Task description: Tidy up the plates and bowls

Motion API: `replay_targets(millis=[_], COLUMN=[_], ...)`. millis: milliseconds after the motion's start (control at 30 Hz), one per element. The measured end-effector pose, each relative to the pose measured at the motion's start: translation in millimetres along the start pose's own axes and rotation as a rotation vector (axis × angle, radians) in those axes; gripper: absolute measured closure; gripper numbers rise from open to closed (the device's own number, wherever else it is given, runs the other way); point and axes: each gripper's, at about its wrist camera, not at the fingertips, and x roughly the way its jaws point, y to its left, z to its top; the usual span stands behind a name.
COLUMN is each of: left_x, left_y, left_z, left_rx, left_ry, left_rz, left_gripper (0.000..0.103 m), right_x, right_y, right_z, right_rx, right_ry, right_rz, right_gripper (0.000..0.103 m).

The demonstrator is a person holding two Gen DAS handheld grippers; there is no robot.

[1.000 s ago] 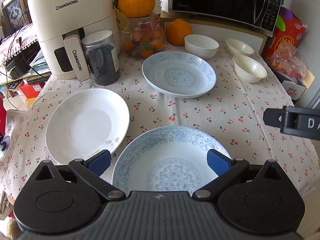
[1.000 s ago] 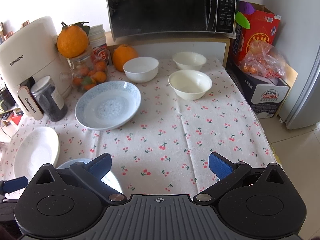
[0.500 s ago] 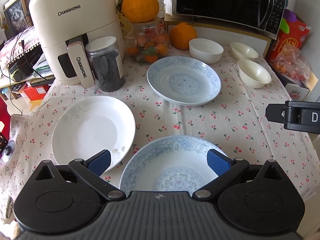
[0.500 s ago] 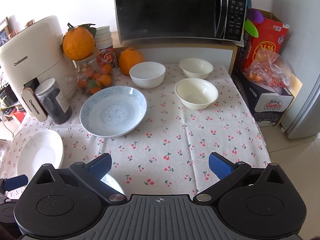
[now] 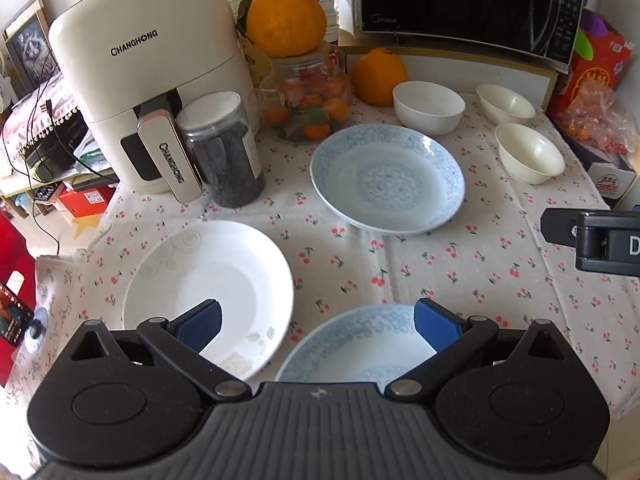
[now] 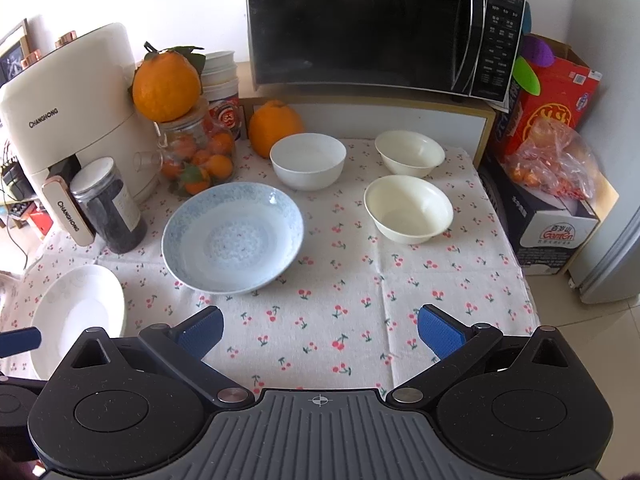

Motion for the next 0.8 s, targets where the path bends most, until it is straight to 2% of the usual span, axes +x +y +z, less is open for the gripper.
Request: replay_targets(millis=[333, 500, 667, 800], left_x=[32, 52, 78, 100], left_y=[7, 10, 21, 24], left_z=[25, 36, 50, 57], left_rx=[-0.006, 0.035, -0.002, -0.035], left_ry=[0.021, -0.031, -0.009, 0.024], left_rz=[0.033, 0.044, -0.055, -0.1], left_gripper=[0.0, 0.0, 0.001, 0.005], right_x=[44, 74, 103, 122], right_y=[-10, -19, -28, -38], right_z=[14, 15, 21, 24], right_rx=[0.038, 0.059, 0.115, 0.202], right_ry=[0.034, 0.052, 0.084, 0.092], right_rz=[0.032, 0.069, 0.15, 0.207], right_gripper=[0.0, 0.0, 0.0, 0.0])
